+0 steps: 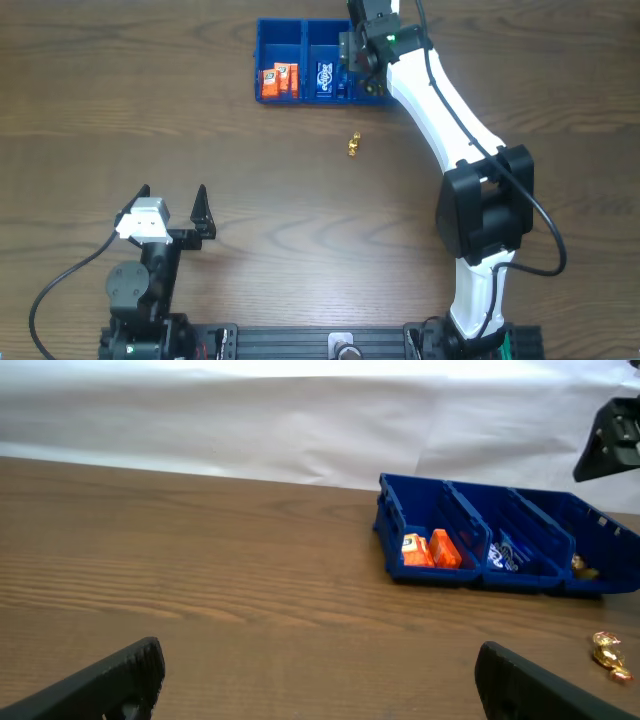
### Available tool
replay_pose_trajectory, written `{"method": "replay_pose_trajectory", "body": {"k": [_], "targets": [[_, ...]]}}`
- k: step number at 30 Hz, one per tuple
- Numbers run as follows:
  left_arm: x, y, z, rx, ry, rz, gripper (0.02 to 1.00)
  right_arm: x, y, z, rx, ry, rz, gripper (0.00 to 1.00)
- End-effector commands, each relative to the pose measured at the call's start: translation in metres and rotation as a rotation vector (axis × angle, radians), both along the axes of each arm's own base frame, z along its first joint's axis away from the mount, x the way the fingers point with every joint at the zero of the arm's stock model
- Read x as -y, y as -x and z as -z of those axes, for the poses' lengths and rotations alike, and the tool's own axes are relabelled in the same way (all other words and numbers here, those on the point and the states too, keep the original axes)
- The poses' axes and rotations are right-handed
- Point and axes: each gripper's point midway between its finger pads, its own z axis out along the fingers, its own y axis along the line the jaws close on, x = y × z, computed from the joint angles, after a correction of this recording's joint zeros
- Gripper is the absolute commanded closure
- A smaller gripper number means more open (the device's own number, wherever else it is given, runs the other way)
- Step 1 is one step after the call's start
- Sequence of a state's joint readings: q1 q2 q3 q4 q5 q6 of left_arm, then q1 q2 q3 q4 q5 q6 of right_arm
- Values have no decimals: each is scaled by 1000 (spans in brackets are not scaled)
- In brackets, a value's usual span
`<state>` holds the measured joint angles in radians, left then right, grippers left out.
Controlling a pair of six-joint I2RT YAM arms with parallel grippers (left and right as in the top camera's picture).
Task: Sort Candies Into Trays
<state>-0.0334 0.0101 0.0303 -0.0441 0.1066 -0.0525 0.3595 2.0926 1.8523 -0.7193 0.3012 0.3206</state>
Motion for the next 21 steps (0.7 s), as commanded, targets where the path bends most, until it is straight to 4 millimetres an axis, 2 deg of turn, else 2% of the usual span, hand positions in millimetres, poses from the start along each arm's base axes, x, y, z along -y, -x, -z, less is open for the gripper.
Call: {"method": "replay_pose_trajectory", "body": {"k": [1,4,6,9,12,14,16,21], "targets": [[2,0,17,-43,8,15,20,-3,-3,-13,28,5,-1,1],[2,0,17,-43,8,15,20,-5,5,-9,-3,16,-10,1],[2,0,17,-43,8,15,23,-7,17,-9,-35,16,1,1],[2,0,17,-43,8,15,20,-14,44,-12,-101,10,20,1],[2,0,17,-43,8,15,20,-31,78,-6,-206,-11,4,1],[2,0,17,-43,8,15,20,-44,96,5,-271,-20,-32,1],[2,0,17,-43,8,15,20,-48,103,15,-296,-14,-47,1],[2,0,17,-43,8,15,20,-43,122,55,-365,-5,-1,1]]}}
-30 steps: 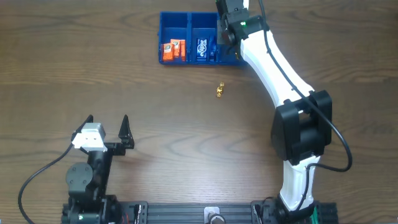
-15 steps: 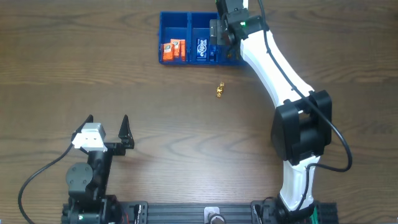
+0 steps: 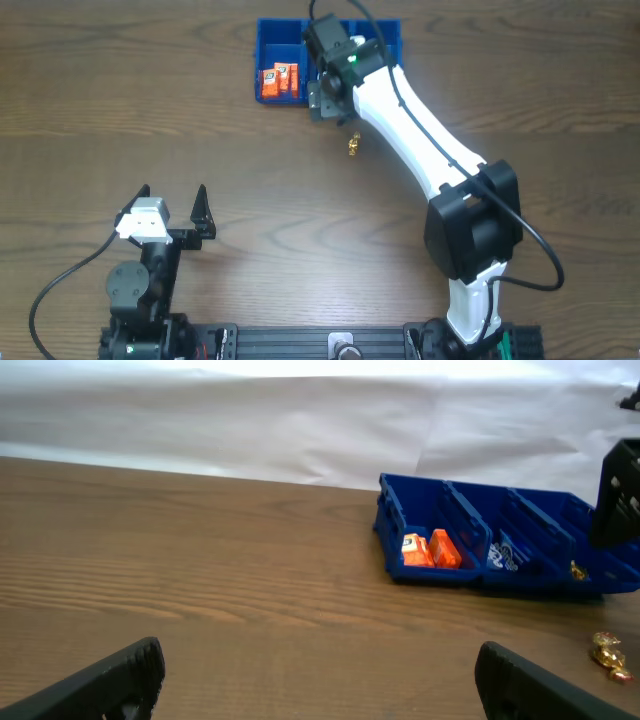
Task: Sort Candies Into Trays
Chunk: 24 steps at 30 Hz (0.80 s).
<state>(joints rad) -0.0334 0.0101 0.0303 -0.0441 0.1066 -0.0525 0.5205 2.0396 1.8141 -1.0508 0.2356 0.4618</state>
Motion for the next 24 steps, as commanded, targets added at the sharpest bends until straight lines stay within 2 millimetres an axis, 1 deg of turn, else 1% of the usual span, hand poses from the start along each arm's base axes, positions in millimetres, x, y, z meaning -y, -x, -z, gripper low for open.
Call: {"method": "replay_pose_trajectory", "body": {"k": [1,4,7,14,19,21,24], "targets": [[2,0,17,-43,8,15,20,10,21,37,-70,-5,65,1],[2,0,17,-43,8,15,20,10,24,59,-69,-12,62,1],[2,0,17,-43,8,15,20,9,22,72,-52,-21,57,1],[2,0,17,-43,8,15,23,4,29,99,-68,-66,48,5],[2,0,17,-43,8,15,20,5,27,118,-86,-82,85,9],[2,0,17,-43,8,15,20,5,27,123,-93,-88,101,12],[2,0,17,-43,8,15,23,5,27,124,-95,-96,122,29]]}}
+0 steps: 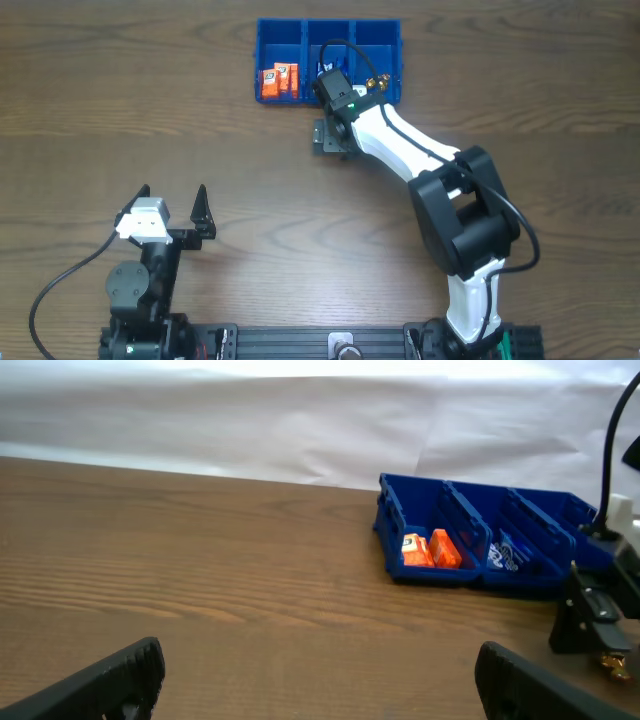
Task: Sort Candies Into Trays
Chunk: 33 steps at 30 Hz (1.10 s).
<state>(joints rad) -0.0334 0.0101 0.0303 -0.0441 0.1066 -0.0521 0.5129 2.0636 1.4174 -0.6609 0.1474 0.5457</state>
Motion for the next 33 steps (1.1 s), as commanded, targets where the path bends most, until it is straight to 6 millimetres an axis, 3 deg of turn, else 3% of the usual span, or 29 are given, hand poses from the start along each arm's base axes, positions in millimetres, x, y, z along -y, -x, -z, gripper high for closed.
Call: {"method": "replay_pose_trajectory", "body": {"k": [1,6,7,8,15,24,27,33], "targets": [[2,0,17,-43,9,14,20,5,2,13,-30,-10,60,36],[2,0,17,-43,9,14,20,11,2,14,-38,-8,80,165],[2,0,17,-43,9,14,20,11,2,14,-39,-8,80,253],[2,0,17,-43,9,14,20,11,2,14,-39,-8,80,450],[2,0,17,-43,9,14,20,12,3,15,-42,-5,80,779],[2,0,17,-43,9,14,20,13,3,8,-32,0,82,879],[2,0,17,-43,9,14,20,20,-1,-32,48,9,92,890],[2,0,17,-43,9,14,20,33,-33,-153,393,4,59,904]]}}
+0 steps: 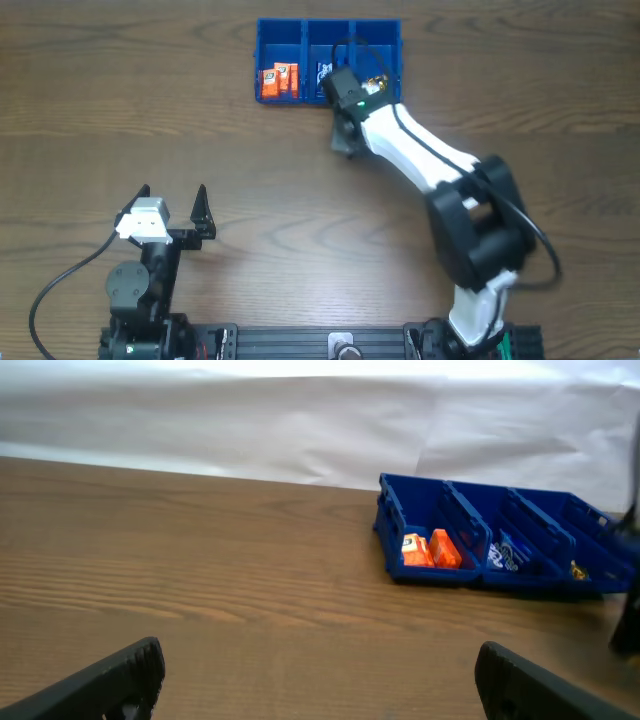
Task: Sort Candies Into Trays
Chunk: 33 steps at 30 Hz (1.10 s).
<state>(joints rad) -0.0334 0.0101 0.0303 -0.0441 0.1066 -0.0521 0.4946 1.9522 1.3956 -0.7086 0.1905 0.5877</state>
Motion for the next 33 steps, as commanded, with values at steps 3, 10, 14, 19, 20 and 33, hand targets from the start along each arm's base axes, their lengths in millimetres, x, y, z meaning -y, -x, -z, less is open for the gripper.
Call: {"method": "replay_pose_trajectory", "body": {"k": [3,10,14,19,20,33], "targets": [[2,0,17,-43,9,14,23,28,-60,-156,485,29,-9,925],[2,0,17,-43,9,14,20,29,-105,-155,608,102,-64,925],[2,0,17,-43,9,14,20,37,-123,-126,589,115,-41,925],[2,0,17,-43,9,14,20,46,-130,-106,552,113,-31,925],[2,0,17,-43,9,14,23,46,-130,-105,549,114,-31,925],[2,0,17,-43,9,14,20,45,-130,-106,555,113,-33,332]]}}
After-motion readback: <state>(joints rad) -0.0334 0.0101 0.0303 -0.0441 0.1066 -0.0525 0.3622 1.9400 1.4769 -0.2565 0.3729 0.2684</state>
